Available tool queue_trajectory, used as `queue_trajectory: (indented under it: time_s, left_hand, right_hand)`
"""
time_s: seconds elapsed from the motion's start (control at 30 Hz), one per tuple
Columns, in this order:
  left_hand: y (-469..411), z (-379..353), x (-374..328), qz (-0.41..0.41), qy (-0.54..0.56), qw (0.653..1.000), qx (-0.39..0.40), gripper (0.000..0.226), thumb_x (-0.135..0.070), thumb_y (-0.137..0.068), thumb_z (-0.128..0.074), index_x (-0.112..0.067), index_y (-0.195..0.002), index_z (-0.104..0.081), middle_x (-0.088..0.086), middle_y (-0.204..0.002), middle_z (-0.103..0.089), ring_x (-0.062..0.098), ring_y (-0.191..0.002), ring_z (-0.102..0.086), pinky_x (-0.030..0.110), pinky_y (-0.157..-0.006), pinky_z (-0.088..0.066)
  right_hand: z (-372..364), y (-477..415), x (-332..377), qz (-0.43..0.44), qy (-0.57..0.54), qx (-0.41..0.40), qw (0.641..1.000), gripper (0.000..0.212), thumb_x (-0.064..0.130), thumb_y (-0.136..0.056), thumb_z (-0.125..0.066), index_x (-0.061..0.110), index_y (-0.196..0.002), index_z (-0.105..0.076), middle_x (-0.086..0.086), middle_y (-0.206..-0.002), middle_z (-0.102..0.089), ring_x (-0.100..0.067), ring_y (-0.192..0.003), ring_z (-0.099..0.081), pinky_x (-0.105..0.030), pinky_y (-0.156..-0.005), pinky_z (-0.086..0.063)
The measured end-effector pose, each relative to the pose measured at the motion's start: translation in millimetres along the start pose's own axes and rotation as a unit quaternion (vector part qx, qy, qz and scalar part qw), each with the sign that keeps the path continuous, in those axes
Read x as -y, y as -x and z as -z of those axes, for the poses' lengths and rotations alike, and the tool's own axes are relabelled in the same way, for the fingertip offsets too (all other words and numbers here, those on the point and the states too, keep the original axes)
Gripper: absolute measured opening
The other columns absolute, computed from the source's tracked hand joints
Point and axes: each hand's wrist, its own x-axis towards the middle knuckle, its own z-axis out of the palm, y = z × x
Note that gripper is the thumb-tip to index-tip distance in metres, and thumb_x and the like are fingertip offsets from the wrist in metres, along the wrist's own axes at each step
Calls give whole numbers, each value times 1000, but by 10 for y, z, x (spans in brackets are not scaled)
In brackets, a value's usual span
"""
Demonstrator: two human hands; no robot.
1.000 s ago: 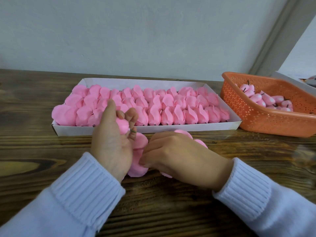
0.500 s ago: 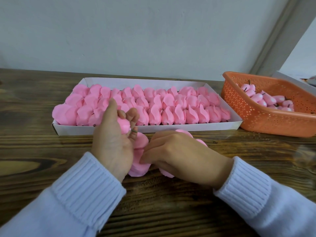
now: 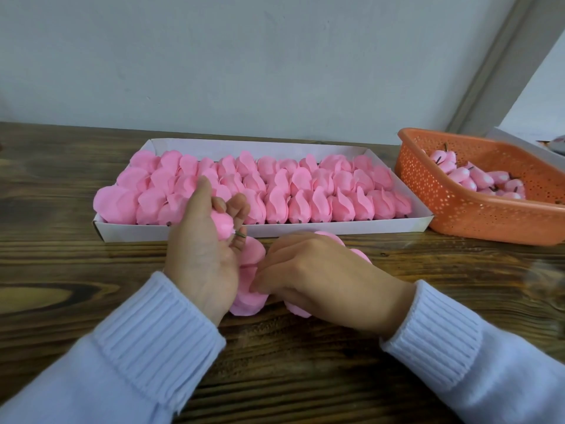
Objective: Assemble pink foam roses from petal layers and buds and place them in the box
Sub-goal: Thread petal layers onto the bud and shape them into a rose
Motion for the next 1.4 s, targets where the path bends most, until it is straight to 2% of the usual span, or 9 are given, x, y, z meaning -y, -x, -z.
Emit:
queue_trajectory:
  time_s: [0.2, 0.4, 0.57, 0.63, 0.77, 0.93, 1.07, 1.27, 1.4]
  left_hand:
    - [2, 6, 1, 1, 4, 1000, 1, 43, -42, -93, -54, -22, -57, -45, -8, -55, -64, 4, -55, -65, 24, -67, -40]
    - [11, -3, -14, 2, 12, 1000, 1, 43, -41, -94, -54, -21, -56, -44, -7, -54, -63, 5, -53, -64, 24, -64, -40]
    - [20, 2, -48, 2, 28, 1000, 9, 43, -40, -94, -54, -20, -57, -45, -6, -56, -64, 6, -55, -65, 25, -65, -44]
    - [29, 6, -61, 13, 37, 999, 13, 43, -40, -93, -56, -20, -56, -47, -5, -58, -64, 8, -56, -66, 25, -65, -47]
    - [44, 9, -60, 6, 16, 999, 43, 49, -37, -93, -57, -21, -48, -49, -3, -62, -67, 9, -63, -69, 28, -75, -46]
    - [101, -22, -29, -47, -79, 993, 80, 59, -34, -95, -53, -22, -38, -47, -1, -74, -72, 7, -80, -71, 32, -90, -46]
    - [126, -39, -22, -59, -71, 990, 105, 58, -37, -93, -54, -22, -38, -46, 0, -80, -71, 11, -90, -70, 38, -103, -40]
    - [173, -5, 9, 97, -75, 958, 259, 40, -47, -73, -56, -16, -49, -53, 14, -108, -69, 23, -92, -67, 41, -95, -45]
    - [208, 7, 49, 142, -115, 928, 324, 38, -44, -77, -55, -14, -55, -63, 10, -93, -72, 19, -90, -68, 35, -89, -52]
  right_hand:
    - [-37, 7, 28, 4, -2, -49, 999, 19, 9, -87, -52, 12, -90, -70, -2, -90, -67, -26, -87, -58, -41, -79, -44]
    - [-117, 0, 62, -19, 43, -171, 984, 8, 3, -71, -69, 10, -71, -67, -3, -65, -56, -26, -64, -53, -31, -57, -40]
    - [-83, 42, -41, -120, -19, -233, 965, 17, 3, -70, -71, 7, -85, -64, -3, -61, -58, -31, -55, -54, -40, -51, -46]
    - [-75, 67, -96, -129, -79, -300, 942, 9, 15, -87, -62, 7, -87, -65, -3, -66, -63, -24, -60, -60, -38, -55, -48]
    - [-35, 97, -136, -154, -227, -423, 864, 29, 36, -92, -53, 13, -80, -65, 14, -67, -61, 1, -63, -60, -10, -60, -42]
    - [-33, 130, -243, -199, -326, -475, 793, 13, 8, -87, -65, 17, -82, -57, 1, -75, -62, -21, -52, -62, -32, -48, -53]
    - [35, 181, -274, -163, -402, -507, 745, 21, -4, -87, -62, 17, -86, -57, 5, -79, -67, -14, -57, -66, -23, -54, -54]
    - [52, 195, -275, -153, -436, -496, 735, 22, -5, -89, -56, 18, -91, -57, 12, -77, -66, -11, -56, -56, -20, -48, -47]
    - [32, 193, -297, -178, -349, -485, 782, 36, -9, -89, -55, 25, -96, -60, 19, -89, -65, -29, -60, -56, -36, -46, -46]
